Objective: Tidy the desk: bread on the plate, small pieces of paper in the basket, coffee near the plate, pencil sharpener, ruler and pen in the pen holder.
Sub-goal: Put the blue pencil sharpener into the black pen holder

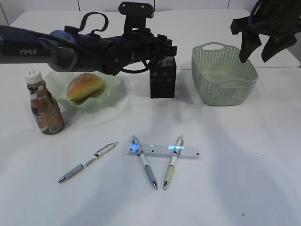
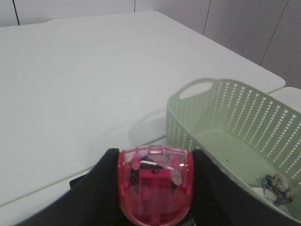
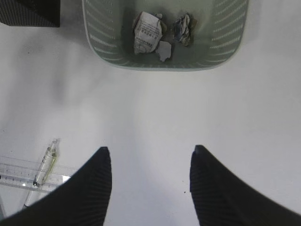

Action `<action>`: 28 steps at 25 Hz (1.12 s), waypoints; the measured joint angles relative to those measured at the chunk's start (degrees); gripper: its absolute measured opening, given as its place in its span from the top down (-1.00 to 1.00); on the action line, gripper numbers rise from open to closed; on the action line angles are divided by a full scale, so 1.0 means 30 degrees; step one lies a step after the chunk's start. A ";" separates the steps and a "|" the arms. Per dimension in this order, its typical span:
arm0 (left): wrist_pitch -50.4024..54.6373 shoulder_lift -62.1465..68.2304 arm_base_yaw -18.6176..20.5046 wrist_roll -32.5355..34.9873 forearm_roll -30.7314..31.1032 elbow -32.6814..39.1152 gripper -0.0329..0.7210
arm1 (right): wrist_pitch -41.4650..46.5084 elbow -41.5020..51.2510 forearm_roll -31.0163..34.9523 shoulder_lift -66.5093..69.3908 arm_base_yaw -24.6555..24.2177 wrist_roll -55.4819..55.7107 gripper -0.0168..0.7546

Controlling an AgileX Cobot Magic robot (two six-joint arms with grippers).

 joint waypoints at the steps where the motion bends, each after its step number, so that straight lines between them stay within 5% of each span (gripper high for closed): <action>1: -0.0143 0.0091 0.0000 0.0000 0.0000 0.0000 0.10 | 0.0000 0.0000 0.0000 0.0000 0.0000 0.0000 -0.15; 28: -0.2030 0.1385 0.0639 0.0000 -0.0012 -0.0103 0.09 | 0.0000 0.0000 0.0000 0.0030 0.0000 0.0000 -0.15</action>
